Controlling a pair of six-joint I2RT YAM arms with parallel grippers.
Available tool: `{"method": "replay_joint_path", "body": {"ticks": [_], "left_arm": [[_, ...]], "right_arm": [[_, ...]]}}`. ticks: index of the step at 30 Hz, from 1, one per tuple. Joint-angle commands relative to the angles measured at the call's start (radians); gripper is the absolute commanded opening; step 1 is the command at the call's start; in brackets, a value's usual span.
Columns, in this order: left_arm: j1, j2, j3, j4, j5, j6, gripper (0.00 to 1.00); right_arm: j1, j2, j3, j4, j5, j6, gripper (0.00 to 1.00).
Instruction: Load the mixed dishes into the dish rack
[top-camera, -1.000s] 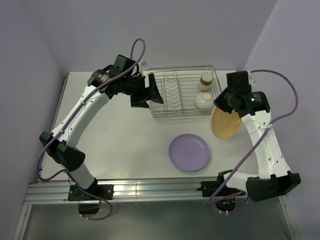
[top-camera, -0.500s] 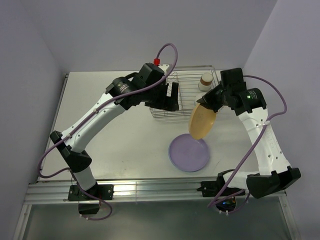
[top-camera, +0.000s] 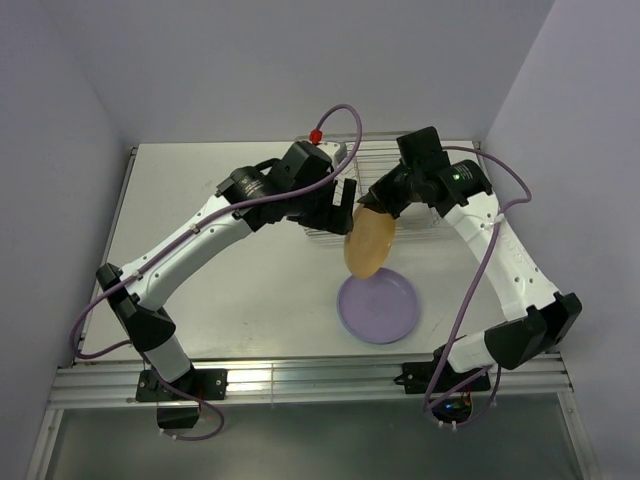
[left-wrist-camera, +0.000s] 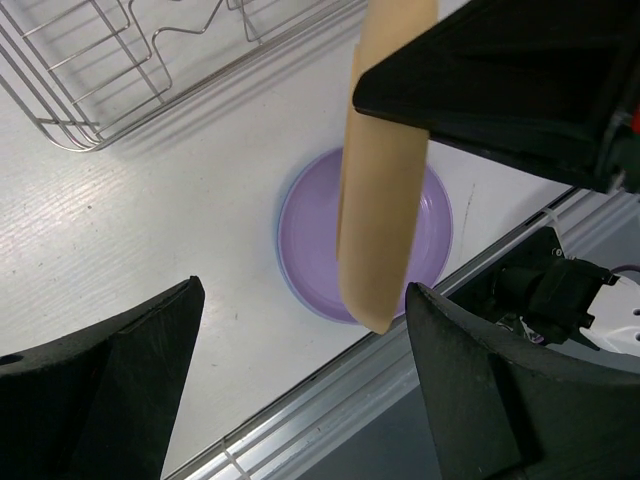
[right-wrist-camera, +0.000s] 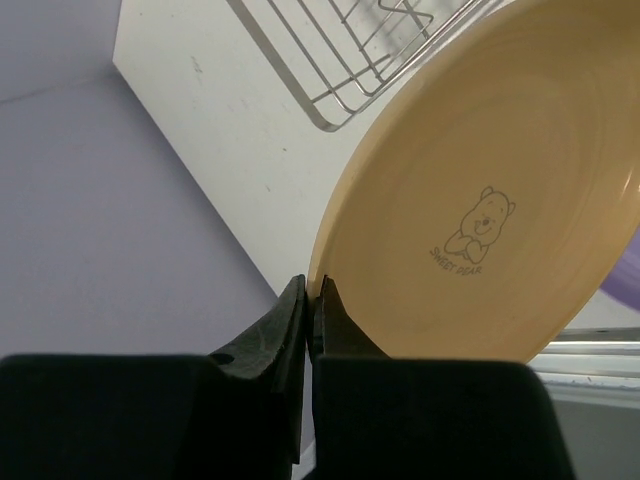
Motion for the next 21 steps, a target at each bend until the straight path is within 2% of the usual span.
{"method": "replay_joint_path", "body": {"ticks": [1,7,14,17,21], "left_arm": [[-0.007,-0.063,0.015,0.044,-0.027,0.043,0.88],[-0.007,-0.05,-0.014,0.063,0.034,0.055,0.88],[-0.007,-0.023,-0.016,0.034,-0.035,0.055,0.87],[-0.007,-0.014,-0.017,0.006,-0.114,0.048,0.85],[-0.007,-0.01,-0.045,-0.006,-0.151,0.032,0.82]], "right_arm": [[0.014,0.017,0.079,0.046,0.011,0.014,0.0],[0.048,0.072,0.17,0.027,-0.021,0.02,0.0],[0.075,0.083,0.22,0.007,-0.066,0.037,0.0],[0.086,0.054,0.184,0.016,-0.089,0.049,0.0],[0.091,-0.001,0.099,0.032,-0.095,0.066,0.0]]}}
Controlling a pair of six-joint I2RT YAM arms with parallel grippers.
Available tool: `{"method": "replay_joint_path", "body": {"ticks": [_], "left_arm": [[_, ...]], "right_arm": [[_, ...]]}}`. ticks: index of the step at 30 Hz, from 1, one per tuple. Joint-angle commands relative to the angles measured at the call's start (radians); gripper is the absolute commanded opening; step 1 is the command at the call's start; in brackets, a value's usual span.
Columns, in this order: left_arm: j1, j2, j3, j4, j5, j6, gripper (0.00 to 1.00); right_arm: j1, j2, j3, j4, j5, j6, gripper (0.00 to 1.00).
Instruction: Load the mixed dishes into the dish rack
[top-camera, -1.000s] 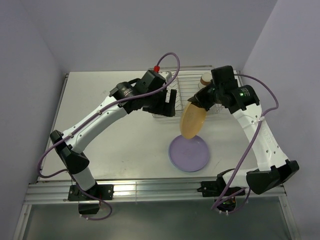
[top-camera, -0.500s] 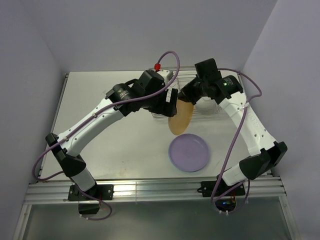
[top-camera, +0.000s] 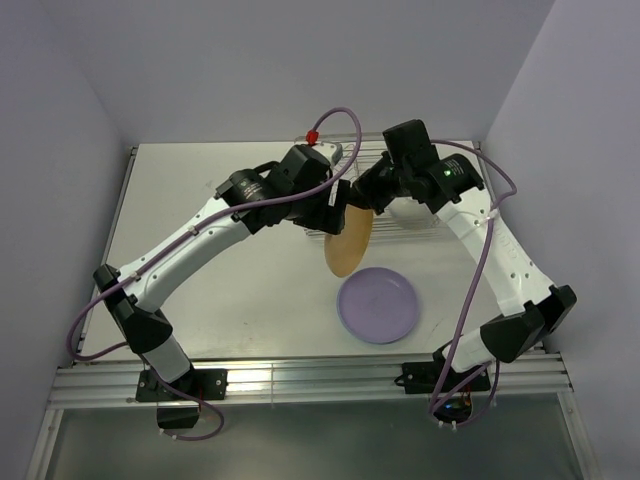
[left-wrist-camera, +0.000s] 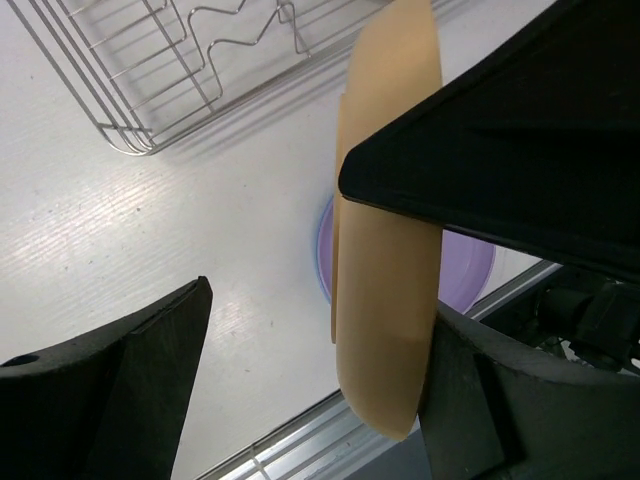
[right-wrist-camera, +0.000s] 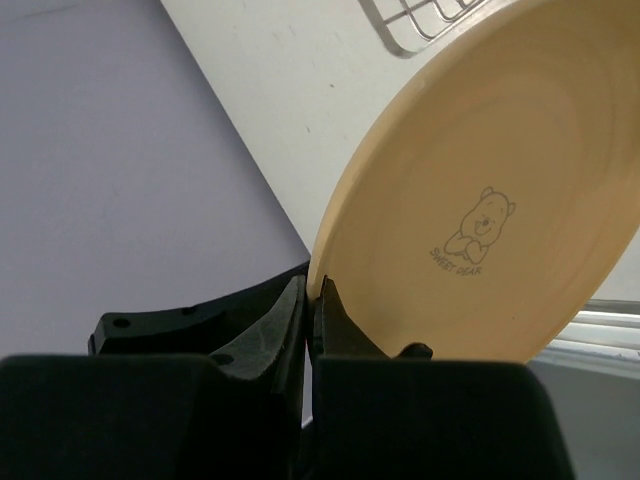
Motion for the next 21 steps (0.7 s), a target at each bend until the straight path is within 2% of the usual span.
{"method": "replay_joint_path", "body": {"ticks": [1,5,8,9,11,12,14,15,18,21], "left_arm": [[-0.006,0.009,-0.028,-0.012,-0.07,-0.012,0.81],[-0.008,-0.02,-0.071,0.016,-0.068,-0.015,0.71],[-0.008,-0.027,-0.08,0.027,-0.065,0.0,0.55],[-0.009,-0.032,-0.085,0.033,-0.06,0.004,0.47],[-0.011,-0.049,-0.118,0.062,-0.036,0.012,0.37],[-0.011,-0.055,-0.128,0.071,-0.027,0.015,0.27],[-0.011,-0.076,-0.152,0.088,0.002,0.027,0.15],[-0.011,-0.084,-0.16,0.103,0.006,0.032,0.01],[-0.011,-0.116,-0.194,0.122,0.0,0.057,0.0],[-0.009,-0.168,-0.253,0.16,-0.019,0.073,0.0]], "right_arm": [[0.008,-0.082,-0.048,0.033,-0.02,0.031,0.0],[0.009,-0.127,-0.105,0.063,-0.042,0.048,0.0],[0.009,-0.156,-0.142,0.092,-0.056,0.066,0.0],[0.011,-0.159,-0.149,0.102,-0.074,0.071,0.0],[0.009,-0.161,-0.162,0.124,-0.091,0.076,0.0],[0.009,-0.161,-0.165,0.127,-0.103,0.074,0.0],[0.009,-0.162,-0.169,0.148,-0.117,0.074,0.0],[0.009,-0.161,-0.171,0.155,-0.12,0.07,0.0],[0.011,-0.152,-0.156,0.17,-0.135,0.018,0.0],[0.008,-0.121,-0.113,0.14,-0.166,-0.084,0.21]]}}
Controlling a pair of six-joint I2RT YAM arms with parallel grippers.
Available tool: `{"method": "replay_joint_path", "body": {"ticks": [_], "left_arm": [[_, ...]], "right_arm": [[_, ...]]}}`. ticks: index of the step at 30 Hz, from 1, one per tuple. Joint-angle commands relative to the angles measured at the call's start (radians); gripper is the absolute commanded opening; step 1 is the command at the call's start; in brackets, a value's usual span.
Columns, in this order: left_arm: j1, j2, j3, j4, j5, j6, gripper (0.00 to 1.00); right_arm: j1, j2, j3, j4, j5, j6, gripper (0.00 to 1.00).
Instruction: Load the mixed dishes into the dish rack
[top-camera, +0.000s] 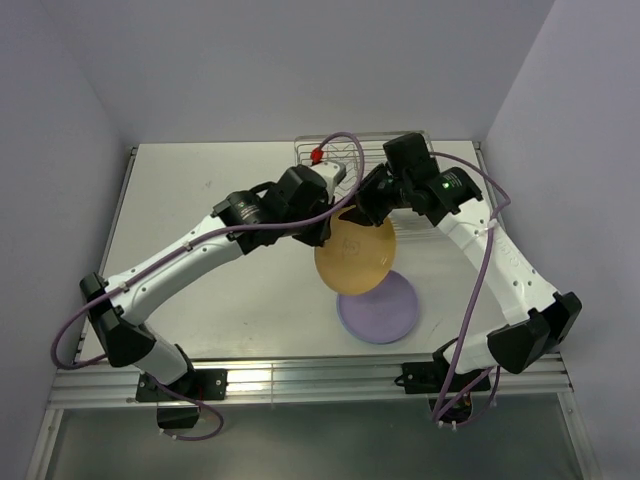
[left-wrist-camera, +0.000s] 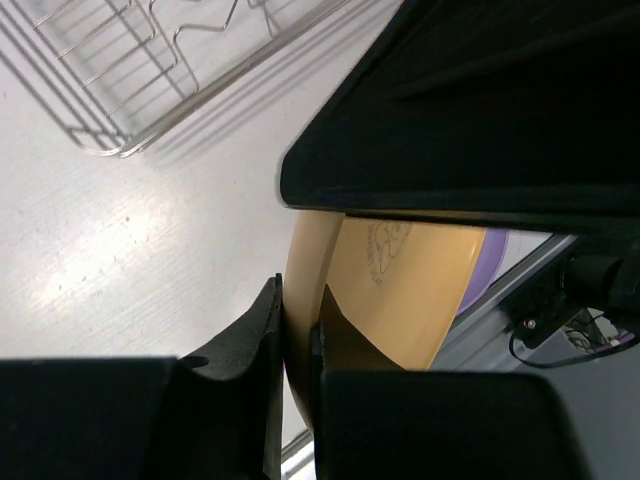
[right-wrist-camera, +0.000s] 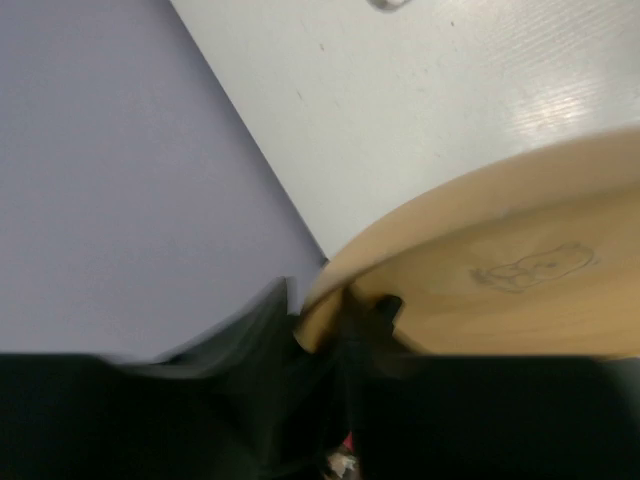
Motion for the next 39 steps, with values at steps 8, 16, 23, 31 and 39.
{"method": "replay_joint_path", "body": {"ticks": [8,16,23,31,39], "left_arm": [[0.037,-0.227,-0.21,0.106,0.005,0.073,0.0],[0.092,-0.327,-0.332,0.218,-0.058,0.266,0.0],[0.124,-0.365,-0.431,0.462,-0.125,0.566,0.0],[0.23,-0.295,-0.415,0.767,-0.155,0.83,0.0],[0.351,-0.067,-0.234,0.887,0.112,1.046,0.0]], "right_arm": [[0.002,-0.018,0.185,-0.048,-0.111,-0.446,0.76],[-0.011,-0.124,0.136,-0.112,-0.033,-0.523,0.76],[-0.023,-0.193,0.132,-0.241,0.055,-0.561,0.75],[-0.06,-0.143,0.249,-0.396,0.072,-0.652,0.74],[-0.125,-0.166,0.298,-0.504,-0.017,-0.787,0.73]]}}
